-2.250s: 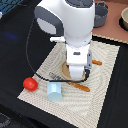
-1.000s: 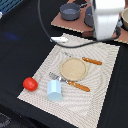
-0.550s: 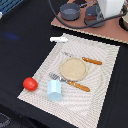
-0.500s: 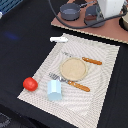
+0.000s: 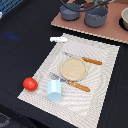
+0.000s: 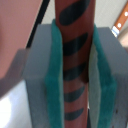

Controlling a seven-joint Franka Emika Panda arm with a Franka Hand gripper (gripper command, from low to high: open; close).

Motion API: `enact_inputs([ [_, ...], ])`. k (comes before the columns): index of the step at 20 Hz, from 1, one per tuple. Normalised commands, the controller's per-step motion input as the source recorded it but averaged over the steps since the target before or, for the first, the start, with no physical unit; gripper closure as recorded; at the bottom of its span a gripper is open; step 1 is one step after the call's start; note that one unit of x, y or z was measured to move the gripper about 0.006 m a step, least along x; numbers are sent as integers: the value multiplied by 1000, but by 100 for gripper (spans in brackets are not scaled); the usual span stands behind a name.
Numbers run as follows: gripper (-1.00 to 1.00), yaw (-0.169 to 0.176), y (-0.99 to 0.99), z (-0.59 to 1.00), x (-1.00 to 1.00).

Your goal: Interact with the objects in diverse but meaningful ways.

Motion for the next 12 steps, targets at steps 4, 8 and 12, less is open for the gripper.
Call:
enact_inputs([
  [4, 100, 10, 877, 3, -217],
  [8, 100, 16, 863, 0, -20],
  [12, 100, 16, 701, 0, 253],
])
